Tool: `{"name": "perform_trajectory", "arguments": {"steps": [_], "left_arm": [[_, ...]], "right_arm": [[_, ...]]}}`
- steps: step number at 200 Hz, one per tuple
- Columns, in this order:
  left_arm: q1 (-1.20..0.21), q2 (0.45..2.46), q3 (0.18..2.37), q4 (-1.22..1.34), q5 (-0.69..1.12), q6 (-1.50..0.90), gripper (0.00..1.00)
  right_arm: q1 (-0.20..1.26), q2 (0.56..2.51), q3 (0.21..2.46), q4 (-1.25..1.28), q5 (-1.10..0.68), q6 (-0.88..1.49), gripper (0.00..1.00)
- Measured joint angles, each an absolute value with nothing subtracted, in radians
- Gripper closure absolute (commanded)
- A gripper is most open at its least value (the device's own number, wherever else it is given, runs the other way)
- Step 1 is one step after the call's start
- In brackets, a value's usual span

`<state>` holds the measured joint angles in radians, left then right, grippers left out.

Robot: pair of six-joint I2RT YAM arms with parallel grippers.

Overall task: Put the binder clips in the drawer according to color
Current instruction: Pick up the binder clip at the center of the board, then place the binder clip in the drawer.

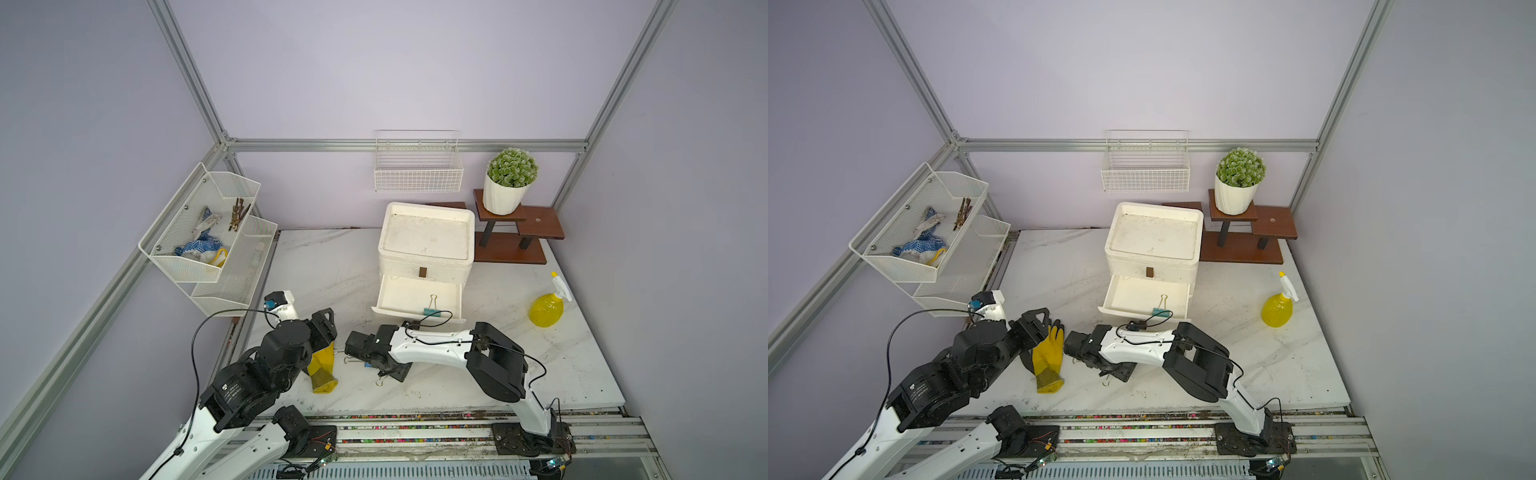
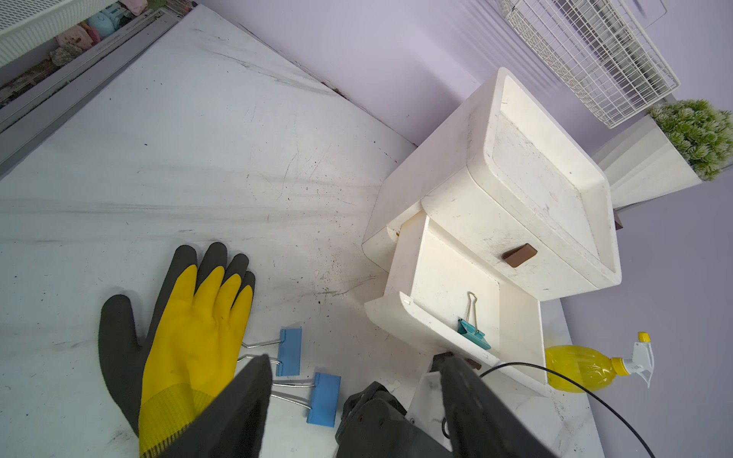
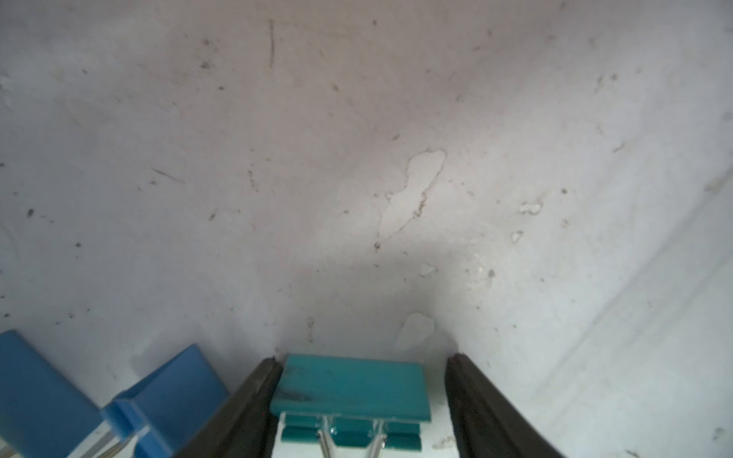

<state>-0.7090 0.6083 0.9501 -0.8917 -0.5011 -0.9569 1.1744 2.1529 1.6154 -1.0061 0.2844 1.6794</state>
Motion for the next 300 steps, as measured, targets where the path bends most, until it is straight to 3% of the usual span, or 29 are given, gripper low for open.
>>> {"name": "perform_trajectory", "arguments": {"steps": [28,47,97,156,189,236,265,300], "left_arm": [[-0.709,0.609,0.950,-0.887,-0.501,-0.953,0.28],[-0.709,0.610,0.950,-0.881,-0.501,-0.950,0.28],[-0.709,0.637,0.950,-0.876,-0.498,-0.950,0.28],[-0.709,0.644,0.912,-0.861,-0.490,-0.949,0.28],[-0.709,0.640,0.912,-0.861,-0.488,-0.949,0.28],[-0.709,0.659,0.880,-0.831,-0.435,-0.950,0.29],[-0.709,0.710,0.847,-0.783,-0.361,-0.951,0.30],[-0.721,0.773,0.794,-0.690,-0.263,-0.960,0.31]], "right_arm": [[1.174,2.154,1.615,-1.019,0.274,1.680,0.42],[1.177,2.152,1.613,-1.019,0.272,1.684,0.52],[1.190,2.124,1.595,-1.033,0.289,1.703,0.59],[1.266,1.907,1.695,-1.155,0.470,1.731,0.61],[1.274,1.757,1.712,-1.208,0.663,1.724,0.62],[1.111,1.694,1.753,-1.186,0.884,1.496,0.63],[0.974,1.682,1.610,-1.049,0.915,1.341,0.64],[0.942,1.679,1.460,-0.869,0.938,1.177,0.65]]}}
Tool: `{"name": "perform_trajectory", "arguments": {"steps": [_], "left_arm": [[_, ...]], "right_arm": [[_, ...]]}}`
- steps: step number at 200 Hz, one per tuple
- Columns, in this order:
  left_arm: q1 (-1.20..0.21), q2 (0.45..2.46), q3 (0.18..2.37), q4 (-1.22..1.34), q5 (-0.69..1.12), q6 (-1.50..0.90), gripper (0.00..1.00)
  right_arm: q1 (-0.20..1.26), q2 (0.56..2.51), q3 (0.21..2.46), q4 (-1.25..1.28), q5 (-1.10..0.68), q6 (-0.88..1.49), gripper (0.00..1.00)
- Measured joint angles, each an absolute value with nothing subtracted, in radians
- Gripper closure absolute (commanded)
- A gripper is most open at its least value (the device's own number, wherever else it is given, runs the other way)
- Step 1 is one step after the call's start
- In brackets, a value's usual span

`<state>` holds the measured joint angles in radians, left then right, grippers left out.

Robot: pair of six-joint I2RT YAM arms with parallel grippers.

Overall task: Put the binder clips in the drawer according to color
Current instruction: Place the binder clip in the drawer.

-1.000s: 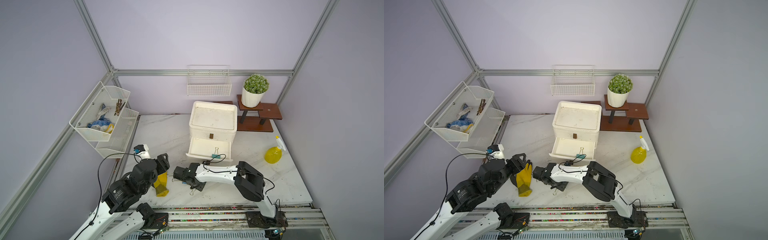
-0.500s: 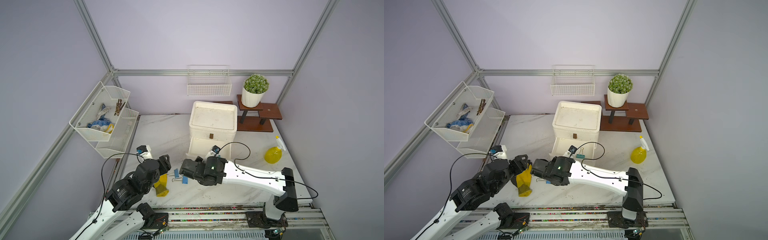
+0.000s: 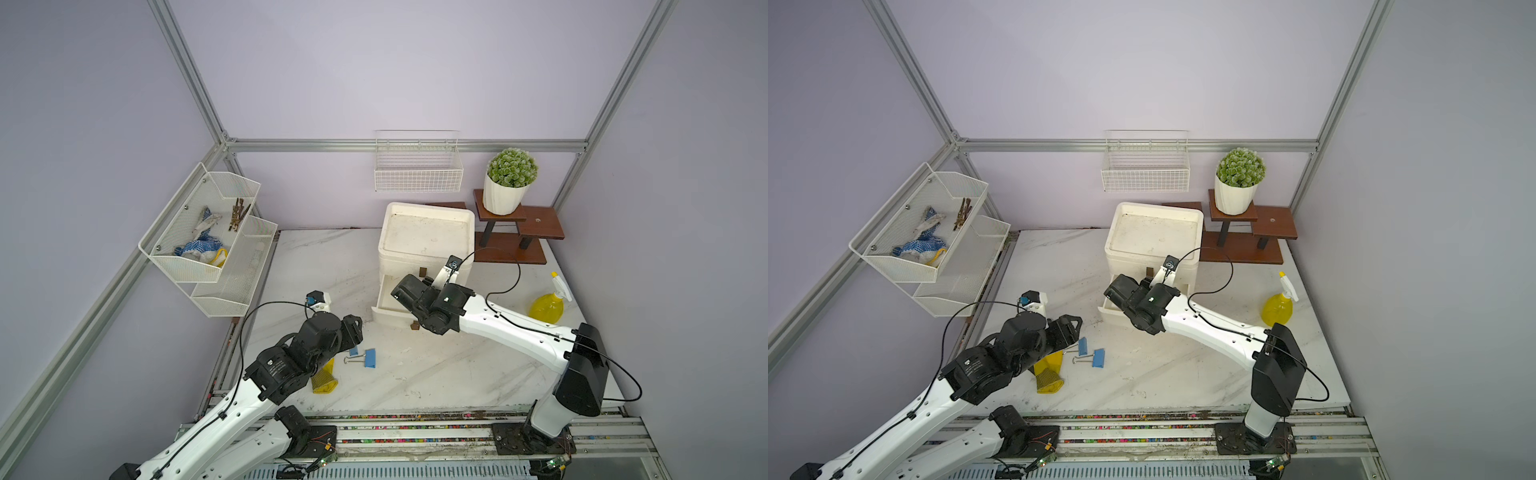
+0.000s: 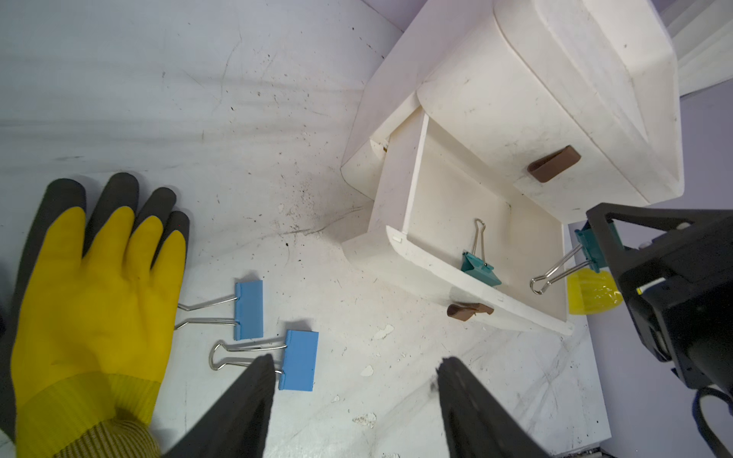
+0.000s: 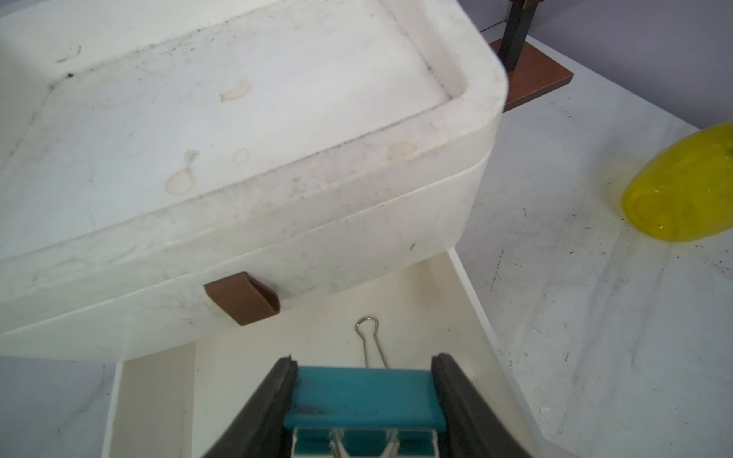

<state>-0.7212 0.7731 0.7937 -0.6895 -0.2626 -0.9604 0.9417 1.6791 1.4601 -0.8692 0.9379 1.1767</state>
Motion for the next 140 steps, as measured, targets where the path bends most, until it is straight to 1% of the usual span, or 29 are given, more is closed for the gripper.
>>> {"name": "perform_trajectory", "arguments": {"steps": [23,52,95,111,140], "left_arm": [[-0.752,0.797,0.773,-0.654,-0.230,-0.969,0.31],[-0.797,0.832,0.770,-0.627,-0.211,-0.994,0.31],[-0.930,0.958,0.742,-0.538,-0.212,-1.040,0.32],[-0.964,1.013,0.736,-0.508,-0.212,-1.056,0.32],[-0.990,1.084,0.735,-0.444,-0.212,-1.069,0.32]], "right_arm": [[0.936,1.681,1.445,-0.796,0.920,1.108,0.65],[0.932,1.716,1.462,-0.786,0.868,1.090,0.65],[0.896,1.800,1.462,-0.789,0.780,1.083,0.66],[0.885,1.814,1.462,-0.795,0.756,1.069,0.60],[0.877,1.815,1.463,-0.817,0.722,1.056,0.40]]}}
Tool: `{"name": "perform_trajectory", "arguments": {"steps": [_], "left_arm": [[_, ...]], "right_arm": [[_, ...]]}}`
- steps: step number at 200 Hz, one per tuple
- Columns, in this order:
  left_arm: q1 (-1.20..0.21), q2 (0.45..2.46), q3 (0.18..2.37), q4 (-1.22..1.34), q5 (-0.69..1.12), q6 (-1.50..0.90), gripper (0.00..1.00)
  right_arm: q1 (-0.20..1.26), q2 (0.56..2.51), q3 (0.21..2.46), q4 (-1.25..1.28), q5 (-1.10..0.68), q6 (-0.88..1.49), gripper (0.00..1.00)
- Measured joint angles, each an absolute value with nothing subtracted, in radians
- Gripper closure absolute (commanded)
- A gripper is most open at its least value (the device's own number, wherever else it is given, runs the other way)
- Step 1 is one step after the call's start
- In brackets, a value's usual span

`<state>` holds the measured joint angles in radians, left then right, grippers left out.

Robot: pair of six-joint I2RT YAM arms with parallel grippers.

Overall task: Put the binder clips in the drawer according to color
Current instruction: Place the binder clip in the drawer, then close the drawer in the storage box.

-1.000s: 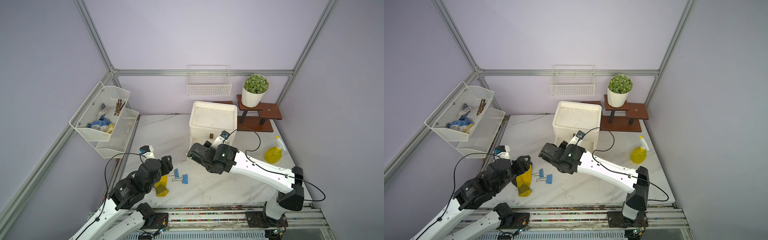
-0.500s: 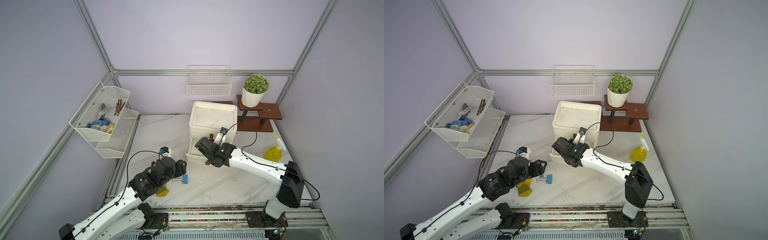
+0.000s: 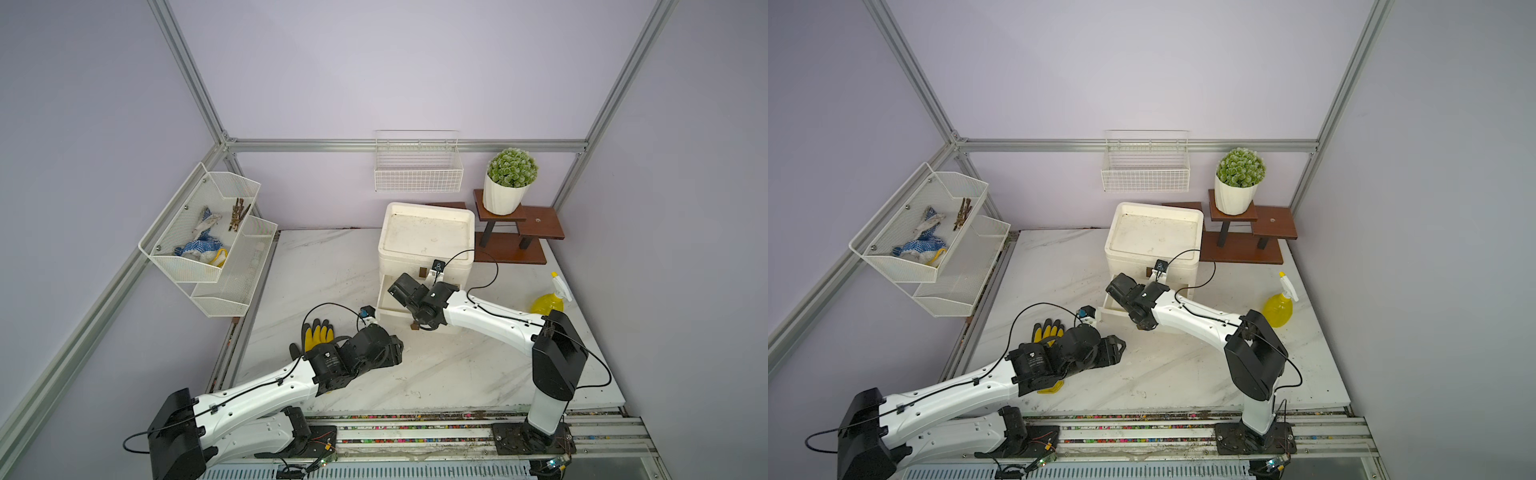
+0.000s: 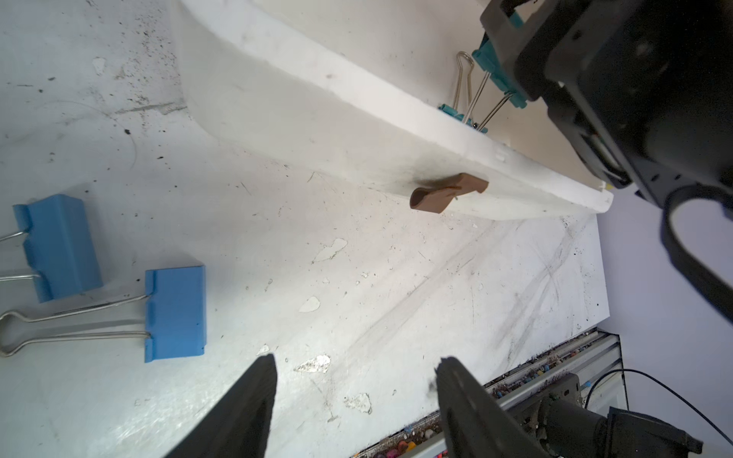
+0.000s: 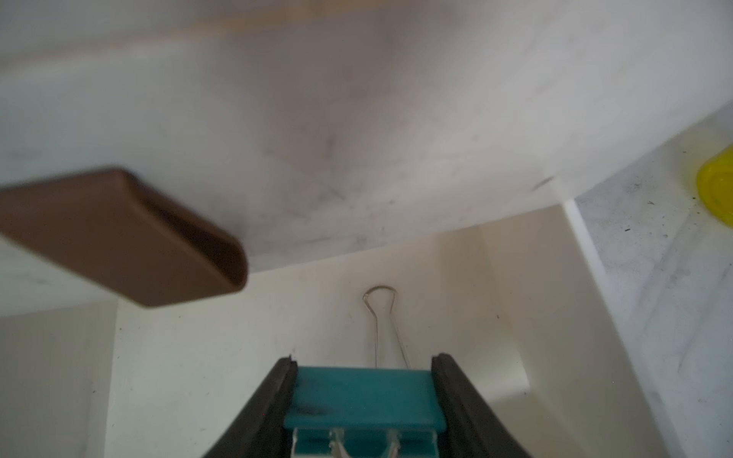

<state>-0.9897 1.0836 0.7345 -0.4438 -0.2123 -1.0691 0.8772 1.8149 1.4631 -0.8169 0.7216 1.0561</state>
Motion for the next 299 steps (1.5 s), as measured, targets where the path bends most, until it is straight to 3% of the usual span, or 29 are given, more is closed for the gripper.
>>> {"name": "perform_trajectory", "arguments": {"steps": [16,25,67,110,167,201,220,299], "left_arm": [[-0.999,1.107,0.735,-0.414,-0.215,-1.079,0.32],[-1.003,1.119,0.735,-0.397,-0.216,-1.082,0.33],[-1.024,1.191,0.742,-0.346,-0.227,-1.079,0.33],[-1.039,1.301,0.822,-0.305,-0.277,-1.030,0.37],[-1.102,1.456,0.942,-0.267,-0.422,-0.953,0.53],[-1.113,1.547,0.999,-0.270,-0.506,-0.907,0.68],[-1.113,1.583,1.045,-0.287,-0.554,-0.886,0.71],[-1.044,1.643,1.122,-0.278,-0.580,-0.784,0.71]], "right_arm": [[0.877,1.815,1.463,-0.837,0.701,1.051,0.36],[0.877,1.814,1.463,-0.845,0.691,1.050,0.27],[0.876,1.785,1.466,-0.891,0.664,1.046,0.20],[0.872,1.578,1.492,-0.924,0.696,0.986,0.22],[0.750,1.166,1.316,-0.932,0.727,0.937,0.24],[0.741,1.124,1.230,-0.946,0.701,0.938,0.25],[0.741,1.118,1.216,-0.950,0.686,0.939,0.25],[0.741,1.065,1.192,-0.951,0.683,0.950,0.25]]}}
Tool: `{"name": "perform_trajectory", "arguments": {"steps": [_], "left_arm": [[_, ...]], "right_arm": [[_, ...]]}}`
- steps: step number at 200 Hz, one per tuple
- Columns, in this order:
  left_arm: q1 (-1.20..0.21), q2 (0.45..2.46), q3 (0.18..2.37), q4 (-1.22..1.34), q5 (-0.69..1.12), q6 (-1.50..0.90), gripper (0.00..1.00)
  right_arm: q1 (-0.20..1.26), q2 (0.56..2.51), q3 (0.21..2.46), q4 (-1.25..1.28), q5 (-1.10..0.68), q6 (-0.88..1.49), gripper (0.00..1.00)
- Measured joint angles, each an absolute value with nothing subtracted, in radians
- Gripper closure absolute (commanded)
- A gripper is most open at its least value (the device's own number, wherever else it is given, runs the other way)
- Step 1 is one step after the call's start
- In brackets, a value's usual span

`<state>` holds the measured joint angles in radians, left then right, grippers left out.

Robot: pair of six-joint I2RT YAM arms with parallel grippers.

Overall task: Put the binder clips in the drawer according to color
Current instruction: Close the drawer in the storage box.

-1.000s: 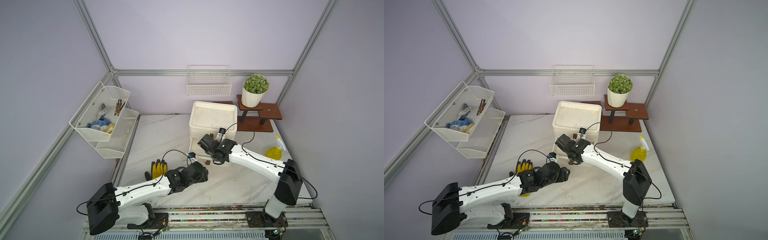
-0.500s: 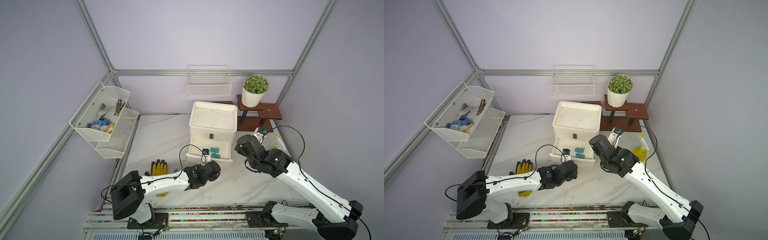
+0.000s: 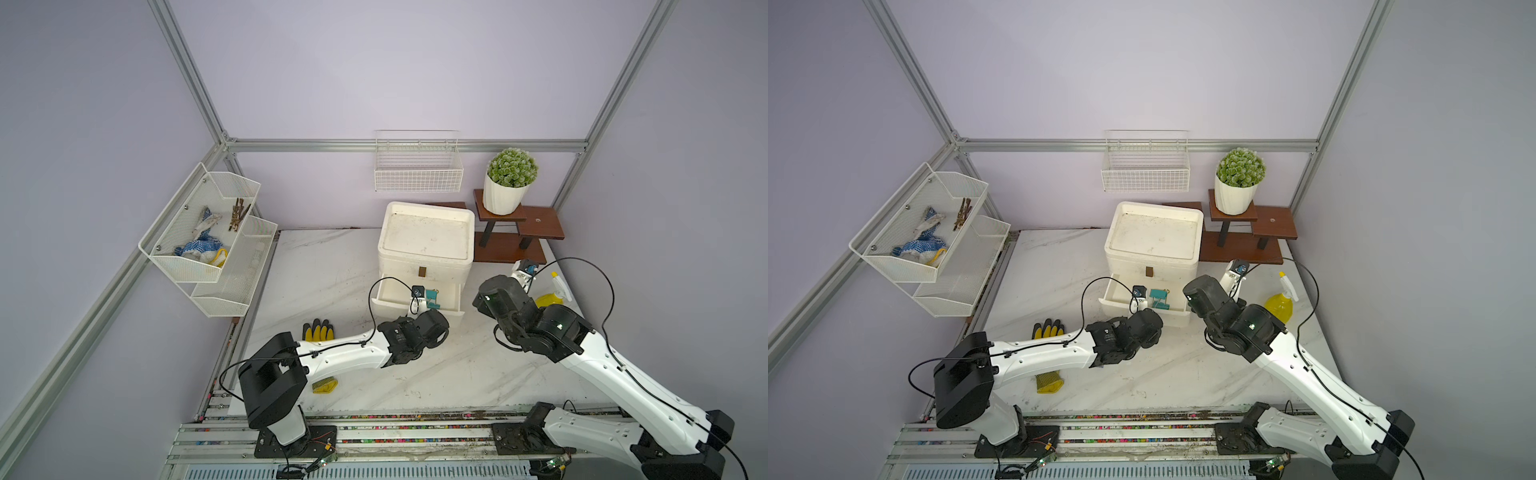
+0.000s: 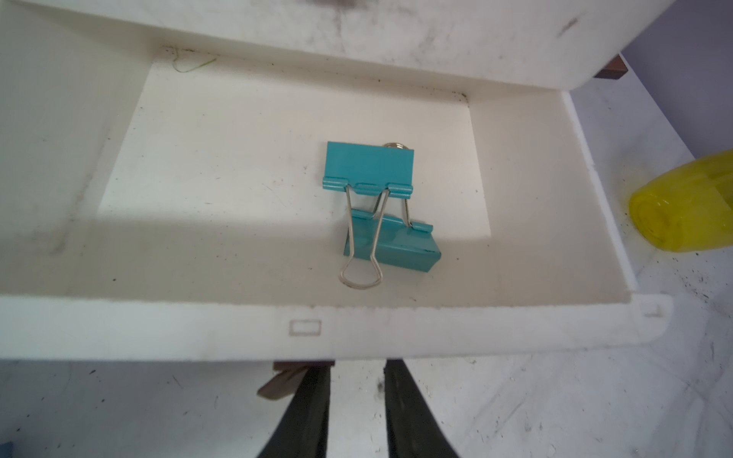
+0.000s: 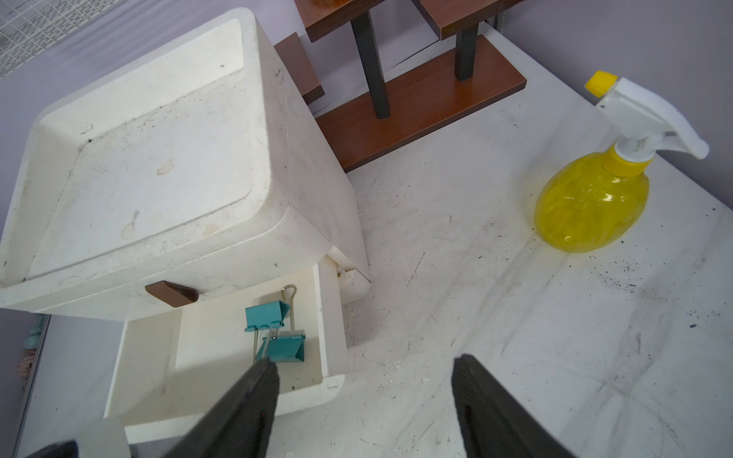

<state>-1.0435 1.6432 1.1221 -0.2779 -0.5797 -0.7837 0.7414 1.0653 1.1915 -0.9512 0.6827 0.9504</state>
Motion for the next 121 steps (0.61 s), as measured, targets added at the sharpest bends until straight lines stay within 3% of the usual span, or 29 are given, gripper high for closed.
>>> {"name": "perform_trajectory", "arguments": {"steps": [51,70,94,121], "left_arm": [[-0.956,1.758,1.237,-0.205,-0.545,-0.709,0.69],[-0.935,1.789,1.265,-0.187,-0.537,-0.696,0.63],[-0.925,1.827,1.310,-0.174,-0.530,-0.686,0.48],[-0.923,1.847,1.337,-0.172,-0.525,-0.687,0.44]], "right_arm": [[0.741,1.050,1.172,-0.952,0.683,0.962,0.25],[0.741,1.042,1.163,-0.952,0.686,0.963,0.25],[0.741,1.030,1.149,-0.953,0.686,0.965,0.25],[0.740,1.023,1.133,-0.953,0.686,0.969,0.25]]}}
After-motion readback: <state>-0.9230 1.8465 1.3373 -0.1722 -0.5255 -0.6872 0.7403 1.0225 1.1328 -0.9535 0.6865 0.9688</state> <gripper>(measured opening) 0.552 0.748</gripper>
